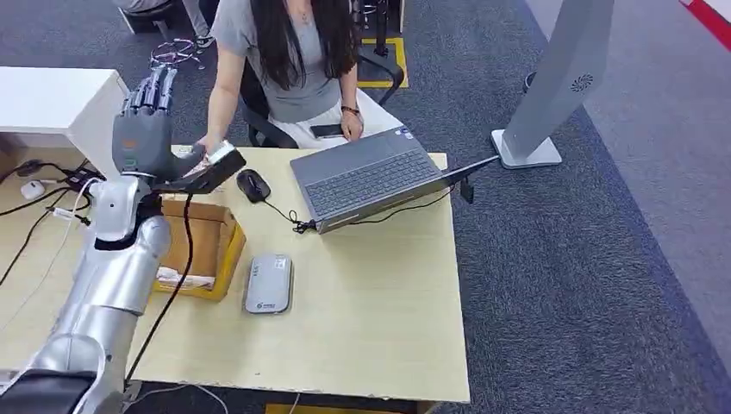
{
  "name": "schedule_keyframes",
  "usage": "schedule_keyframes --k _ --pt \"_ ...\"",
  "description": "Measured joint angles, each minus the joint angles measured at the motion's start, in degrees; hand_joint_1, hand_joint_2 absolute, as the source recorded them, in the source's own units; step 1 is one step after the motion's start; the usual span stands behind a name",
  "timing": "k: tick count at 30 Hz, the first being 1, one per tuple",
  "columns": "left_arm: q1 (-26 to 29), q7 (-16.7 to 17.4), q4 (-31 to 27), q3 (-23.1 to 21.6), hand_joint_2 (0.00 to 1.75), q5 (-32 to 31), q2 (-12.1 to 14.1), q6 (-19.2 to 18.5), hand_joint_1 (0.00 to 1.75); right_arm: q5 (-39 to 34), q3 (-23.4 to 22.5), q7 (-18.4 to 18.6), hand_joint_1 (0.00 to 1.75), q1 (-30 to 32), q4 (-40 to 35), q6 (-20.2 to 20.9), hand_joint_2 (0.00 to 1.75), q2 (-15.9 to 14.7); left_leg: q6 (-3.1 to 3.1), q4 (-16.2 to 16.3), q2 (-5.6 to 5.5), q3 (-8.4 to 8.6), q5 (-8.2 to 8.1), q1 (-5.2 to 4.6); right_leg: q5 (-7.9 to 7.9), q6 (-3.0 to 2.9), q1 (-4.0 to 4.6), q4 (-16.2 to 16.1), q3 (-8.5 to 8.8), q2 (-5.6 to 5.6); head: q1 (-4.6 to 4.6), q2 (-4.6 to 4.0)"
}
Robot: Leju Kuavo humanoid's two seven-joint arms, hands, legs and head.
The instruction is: Pass the card to the sensor for recognition and then transmit it.
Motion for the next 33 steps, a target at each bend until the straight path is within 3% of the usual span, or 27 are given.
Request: schedule_keyframes --k 5,10,13,16,24,33 --pt "17.7 -3.3 -16.2 0.2 1.75 2.8 0.0 2.4 0.0 -1.4 -2.2 -0.4 0.0 0.3 0.0 -0.7 1.75 0.5 0.01 0.0 0.3 0.04 -0.2 0.0 -0.11 -0.01 0.0 0.0 0.0 0.26 0.02 0.0" --pt "36.2 -5.3 -29.4 1.8 1.75 4.6 2.1 4.5 0.0 -2.0 -4.1 0.0 0.0 1.0 0.0 -1.5 1.75 0.6 0.02 0.0 0.35 0.04 -0.37 0.01 -0.31 0.0 0.0 0.0 -0.05 0.3 0.02 0.0" --pt "44.0 -5.7 -34.1 3.8 1.75 4.7 3.7 4.2 0.0 -2.6 -5.4 -0.1 0.0 1.2 0.0 -1.8 1.75 0.6 0.03 0.0 0.32 0.03 -0.38 0.02 -0.34 -0.01 0.01 0.0 -0.07 0.27 0.0 0.0" --pt "48.7 -4.8 -36.7 5.9 1.75 4.7 5.0 1.1 0.0 -2.7 -6.2 -0.2 0.0 1.2 0.0 -2.2 1.75 0.6 0.03 0.0 0.27 0.01 -0.38 0.02 -0.35 -0.01 0.01 0.0 -0.04 0.16 0.02 0.0" --pt "51.3 -0.1 -36.6 11.0 1.75 3.6 7.4 -11.1 0.0 -1.9 -7.4 -0.1 0.0 1.3 0.0 -2.2 1.75 0.6 0.02 0.0 0.18 0.05 -0.28 0.03 -0.3 -0.02 0.02 0.0 0.0 0.08 0.0 0.0" --pt "46.2 1.4 -30.5 12.2 1.75 2.3 8.0 -13.9 0.0 -0.7 -8.1 0.1 0.0 1.2 0.0 -1.6 1.75 0.6 -0.01 0.0 0.06 0.06 -0.26 0.03 -0.28 -0.02 0.01 0.0 0.05 0.01 0.0 0.0"
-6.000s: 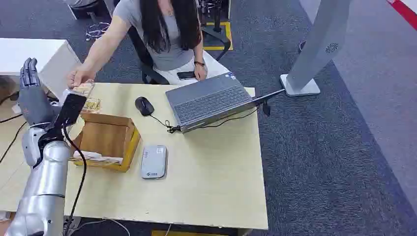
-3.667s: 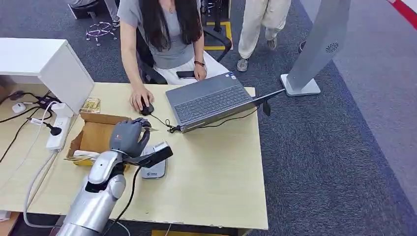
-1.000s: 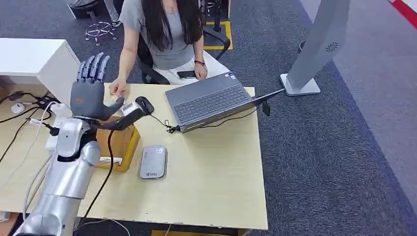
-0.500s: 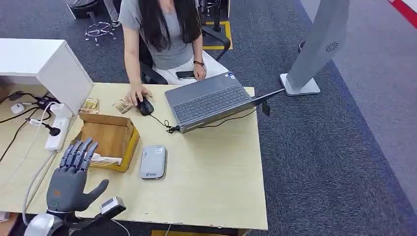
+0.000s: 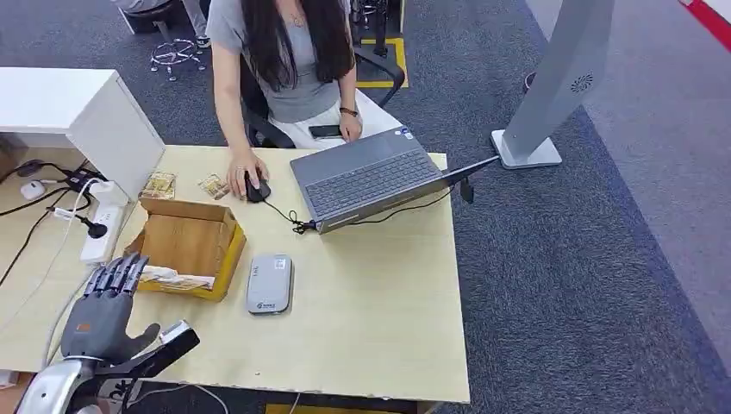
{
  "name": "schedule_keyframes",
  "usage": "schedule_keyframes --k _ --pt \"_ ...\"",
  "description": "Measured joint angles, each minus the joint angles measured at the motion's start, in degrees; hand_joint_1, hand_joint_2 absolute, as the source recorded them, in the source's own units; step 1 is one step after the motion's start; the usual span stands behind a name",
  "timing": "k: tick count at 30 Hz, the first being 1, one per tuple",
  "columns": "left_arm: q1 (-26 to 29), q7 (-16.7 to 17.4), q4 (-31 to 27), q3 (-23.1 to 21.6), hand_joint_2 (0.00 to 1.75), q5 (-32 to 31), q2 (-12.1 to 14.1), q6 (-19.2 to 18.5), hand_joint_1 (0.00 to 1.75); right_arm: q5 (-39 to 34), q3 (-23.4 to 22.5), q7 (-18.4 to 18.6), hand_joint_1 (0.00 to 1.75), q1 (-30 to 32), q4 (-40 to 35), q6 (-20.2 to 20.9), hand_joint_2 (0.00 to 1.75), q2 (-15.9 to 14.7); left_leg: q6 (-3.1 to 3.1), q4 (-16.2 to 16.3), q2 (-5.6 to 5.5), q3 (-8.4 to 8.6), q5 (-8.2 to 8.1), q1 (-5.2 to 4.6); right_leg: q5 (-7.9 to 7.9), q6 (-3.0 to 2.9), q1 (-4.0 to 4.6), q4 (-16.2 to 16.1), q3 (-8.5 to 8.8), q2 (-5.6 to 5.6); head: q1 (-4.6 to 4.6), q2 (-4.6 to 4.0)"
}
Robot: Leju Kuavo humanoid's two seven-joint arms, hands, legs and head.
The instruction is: Pass the card to the sensor for recognition and then transmit it.
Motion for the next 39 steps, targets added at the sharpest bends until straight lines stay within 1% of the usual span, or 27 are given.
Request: schedule_keyframes --k 9,17,25,34,35,39 --pt "-4.0 0.2 4.1 0.0 1.75 -1.4 -0.6 -0.3 0.0 0.7 0.0 0.6 0.0 -0.1 0.0 0.2 1.75 0.0 0.0 0.0 -0.02 0.0 0.0 0.0 0.0 0.0 0.0 0.0 -0.02 0.0 0.0 0.0" --pt "-6.0 0.2 6.1 -0.2 1.75 -1.7 -1.3 -0.4 0.0 1.4 0.0 0.6 0.0 -0.1 0.0 0.3 1.75 0.0 -0.01 0.0 -0.04 0.0 0.01 0.0 0.0 0.0 0.0 0.0 -0.05 -0.02 0.0 0.0" --pt "-10.7 1.0 9.3 -3.3 1.75 -3.2 -2.9 -1.1 0.0 2.4 0.0 0.5 0.0 -0.3 0.0 1.0 1.75 0.0 -0.04 0.0 -0.05 0.01 0.03 -0.01 0.01 0.0 -0.01 0.0 -0.02 -0.01 0.0 0.0" --pt "-11.6 1.3 11.7 -5.2 1.75 -4.1 -3.9 -0.9 0.0 3.0 0.0 0.6 0.0 -0.3 0.0 1.2 1.75 0.0 -0.04 0.0 -0.05 0.01 0.03 0.0 0.01 0.0 0.0 0.0 -0.05 0.01 0.02 0.0" --pt "-11.6 1.3 11.8 -5.5 1.75 -4.2 -4.0 -0.8 1.75 3.1 0.0 0.6 0.0 -0.3 0.0 1.2 1.75 0.0 -0.04 0.0 -0.05 0.01 0.03 0.0 0.01 0.0 0.0 0.0 -0.04 0.01 0.0 0.0" --pt "-11.7 1.3 12.4 -6.5 1.75 -4.4 -4.3 -0.9 1.75 3.3 0.0 0.6 0.0 -0.3 0.0 1.2 1.75 0.0 -0.04 0.0 -0.04 0.0 0.03 0.0 0.01 0.0 0.0 0.0 -0.03 0.01 0.02 0.0"
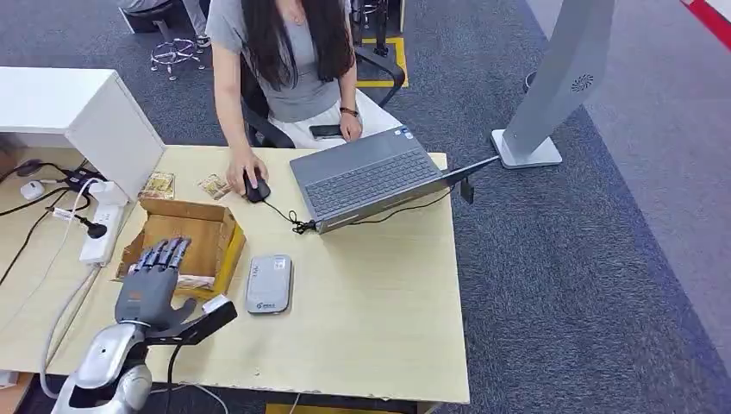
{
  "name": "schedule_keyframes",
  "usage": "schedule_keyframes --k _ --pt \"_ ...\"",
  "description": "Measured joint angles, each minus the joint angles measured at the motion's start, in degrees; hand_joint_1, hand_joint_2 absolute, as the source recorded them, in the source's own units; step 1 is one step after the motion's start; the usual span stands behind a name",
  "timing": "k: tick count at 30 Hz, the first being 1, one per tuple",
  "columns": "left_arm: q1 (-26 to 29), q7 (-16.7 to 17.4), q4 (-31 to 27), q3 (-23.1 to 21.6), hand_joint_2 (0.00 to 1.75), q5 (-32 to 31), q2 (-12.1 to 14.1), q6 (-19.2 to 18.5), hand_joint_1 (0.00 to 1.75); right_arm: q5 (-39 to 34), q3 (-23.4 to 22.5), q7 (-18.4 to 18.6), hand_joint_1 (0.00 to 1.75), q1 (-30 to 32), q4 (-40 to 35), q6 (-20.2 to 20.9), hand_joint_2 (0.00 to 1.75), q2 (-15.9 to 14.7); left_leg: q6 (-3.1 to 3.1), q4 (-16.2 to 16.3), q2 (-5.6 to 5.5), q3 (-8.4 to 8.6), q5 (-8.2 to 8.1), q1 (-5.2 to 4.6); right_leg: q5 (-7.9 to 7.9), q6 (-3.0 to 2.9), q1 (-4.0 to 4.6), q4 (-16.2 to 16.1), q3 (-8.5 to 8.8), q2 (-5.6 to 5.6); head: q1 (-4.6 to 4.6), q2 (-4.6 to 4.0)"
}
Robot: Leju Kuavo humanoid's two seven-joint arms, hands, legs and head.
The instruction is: Pass the card to the sensor for recognition and then transmit it.
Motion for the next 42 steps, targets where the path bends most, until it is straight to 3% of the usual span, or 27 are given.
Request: schedule_keyframes --k 28,37,42 --pt "-1.0 0.0 2.1 -0.3 1.75 3.0 -0.5 0.7 1.75 1.3 0.0 0.5 0.0 0.0 0.0 0.4 1.75 0.0 0.0 0.0 -0.01 0.04 0.01 0.0 0.0 0.0 0.0 0.0 0.01 0.0 -0.02 0.0" --pt "-11.1 0.6 6.0 -0.3 1.75 4.0 -0.5 1.9 1.75 3.2 0.0 0.5 0.0 -0.1 0.0 0.9 1.75 0.0 0.06 0.0 -0.1 0.0 0.14 0.01 0.09 0.01 0.01 0.0 -0.02 -0.1 -0.02 0.0" --pt "-24.5 1.0 11.7 -0.6 1.75 4.0 -1.4 0.2 1.75 4.0 0.0 0.2 0.0 -0.6 -0.1 1.0 1.75 0.0 0.06 0.0 -0.18 -0.08 0.31 0.01 0.27 0.0 0.01 0.0 -0.04 -0.21 0.0 0.0"
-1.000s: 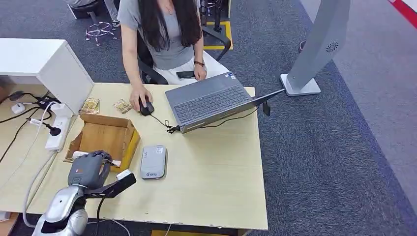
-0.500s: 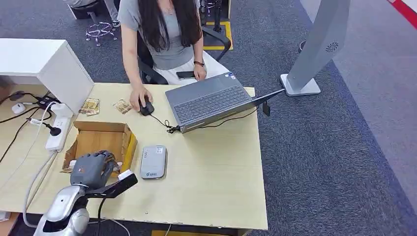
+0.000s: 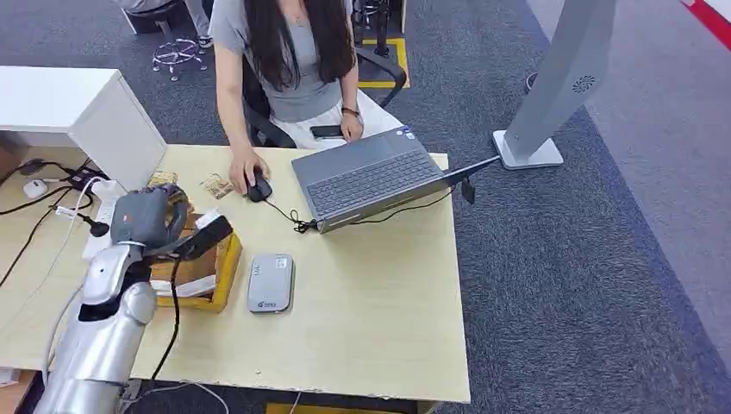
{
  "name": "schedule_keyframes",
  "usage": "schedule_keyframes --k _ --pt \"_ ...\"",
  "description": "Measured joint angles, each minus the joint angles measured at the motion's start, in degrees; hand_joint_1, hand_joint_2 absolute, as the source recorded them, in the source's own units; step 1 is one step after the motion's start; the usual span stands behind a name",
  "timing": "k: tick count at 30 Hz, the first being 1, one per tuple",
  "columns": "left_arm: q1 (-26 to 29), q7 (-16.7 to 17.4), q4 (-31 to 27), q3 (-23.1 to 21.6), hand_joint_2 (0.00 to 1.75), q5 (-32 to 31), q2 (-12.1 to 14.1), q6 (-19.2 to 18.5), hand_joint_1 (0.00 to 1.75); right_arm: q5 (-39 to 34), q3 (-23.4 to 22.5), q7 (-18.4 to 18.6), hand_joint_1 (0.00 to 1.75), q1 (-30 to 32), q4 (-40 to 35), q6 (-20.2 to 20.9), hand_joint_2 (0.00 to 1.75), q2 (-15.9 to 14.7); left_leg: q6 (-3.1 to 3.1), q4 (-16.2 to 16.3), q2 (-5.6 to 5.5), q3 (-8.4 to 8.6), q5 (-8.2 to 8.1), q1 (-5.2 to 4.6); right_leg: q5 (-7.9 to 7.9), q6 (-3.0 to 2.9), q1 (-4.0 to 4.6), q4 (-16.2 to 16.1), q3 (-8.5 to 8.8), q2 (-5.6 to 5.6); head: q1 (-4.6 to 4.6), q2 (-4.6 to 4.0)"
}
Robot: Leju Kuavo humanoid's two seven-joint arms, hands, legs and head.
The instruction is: Pass the card to the sensor for recognition and then transmit it.
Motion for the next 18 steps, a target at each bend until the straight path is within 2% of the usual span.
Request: schedule_keyframes --k 3,7,9,12,18 --pt "-6.5 0.1 2.7 -0.8 1.75 0.5 -1.0 -1.0 1.75 0.1 0.0 0.0 0.0 -0.1 0.0 0.0 1.75 0.0 0.0 0.0 0.08 0.0 0.03 -0.01 0.08 0.01 0.0 0.0 0.0 0.04 -0.02 0.0" --pt "-12.1 0.2 5.3 -1.7 1.75 1.8 -3.1 -1.5 1.75 0.2 -0.1 0.7 0.0 -0.2 0.0 0.0 1.75 0.0 0.03 0.0 0.09 -0.02 0.05 -0.02 0.1 0.03 -0.01 0.0 -0.07 0.08 0.0 0.0" --pt "-15.1 1.4 6.5 -2.3 1.75 1.6 -4.2 -1.4 1.75 0.5 -0.2 1.0 0.0 -0.3 0.0 0.0 1.75 -0.1 0.04 0.0 0.06 -0.04 0.07 -0.02 0.11 0.04 -0.01 0.0 -0.12 0.06 -0.02 0.0" --pt "-22.3 4.8 12.3 -3.1 1.75 -0.8 -6.1 -1.3 1.75 1.3 -0.3 1.0 0.0 -0.6 -0.1 0.4 1.75 -0.2 0.04 0.0 0.09 -0.14 0.1 -0.02 0.18 0.06 -0.01 0.0 -0.15 0.07 0.0 0.0" --pt "-30.4 6.5 20.9 -3.8 1.75 -2.7 -7.9 0.3 1.75 2.0 -0.4 0.8 0.0 -0.8 -0.1 0.9 1.75 -0.2 0.04 0.0 0.2 -0.12 0.1 -0.02 0.23 0.02 -0.01 0.0 -0.18 0.18 0.0 0.0"
